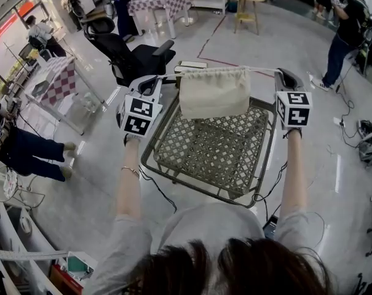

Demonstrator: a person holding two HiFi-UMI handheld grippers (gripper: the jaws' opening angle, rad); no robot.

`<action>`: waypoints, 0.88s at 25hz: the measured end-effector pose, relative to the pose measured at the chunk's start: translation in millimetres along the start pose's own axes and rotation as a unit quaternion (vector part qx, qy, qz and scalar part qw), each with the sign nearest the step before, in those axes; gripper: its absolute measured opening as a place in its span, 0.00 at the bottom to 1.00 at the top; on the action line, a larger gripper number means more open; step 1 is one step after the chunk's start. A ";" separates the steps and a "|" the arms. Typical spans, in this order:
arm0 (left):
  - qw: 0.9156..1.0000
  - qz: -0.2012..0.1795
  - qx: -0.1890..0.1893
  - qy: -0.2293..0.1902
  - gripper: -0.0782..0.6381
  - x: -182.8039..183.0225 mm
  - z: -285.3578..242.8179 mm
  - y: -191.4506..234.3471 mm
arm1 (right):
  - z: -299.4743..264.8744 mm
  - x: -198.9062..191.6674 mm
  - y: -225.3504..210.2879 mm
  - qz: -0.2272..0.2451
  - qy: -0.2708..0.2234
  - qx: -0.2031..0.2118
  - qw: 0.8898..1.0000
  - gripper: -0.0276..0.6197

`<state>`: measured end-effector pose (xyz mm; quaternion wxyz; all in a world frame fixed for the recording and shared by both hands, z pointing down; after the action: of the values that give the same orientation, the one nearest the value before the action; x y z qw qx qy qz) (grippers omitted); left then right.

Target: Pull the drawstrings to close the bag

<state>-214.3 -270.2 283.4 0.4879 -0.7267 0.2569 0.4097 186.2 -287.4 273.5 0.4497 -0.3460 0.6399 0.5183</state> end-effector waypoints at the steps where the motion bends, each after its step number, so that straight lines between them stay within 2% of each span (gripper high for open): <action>1: 1.000 0.001 0.001 -0.001 0.14 0.0 0.9 0.5 | 0.3 0.0 -0.3 -0.003 -0.001 -0.001 1.000 0.08; 14: 1.000 -0.005 -0.002 -0.003 0.14 1.8 12.5 -0.9 | 7.1 -4.5 -1.9 -0.031 -0.008 -0.005 0.999 0.08; 22: 1.000 0.006 0.003 -0.009 0.15 3.9 16.8 -0.5 | 11.7 -9.1 -8.0 -0.056 -0.012 -0.014 0.998 0.08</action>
<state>-217.6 -254.4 277.2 0.4899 -0.7200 0.2581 0.4184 199.3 -278.0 278.5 0.4814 -0.3811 0.6065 0.5051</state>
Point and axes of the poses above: the fingertips, and each gripper's own axes: z backward along the fingers, y to its left, x out of its top, the point moved 7 cm from there along z, backward along the fingers, and after that the axes turned 3 degrees about z, right-handed, at the moved point
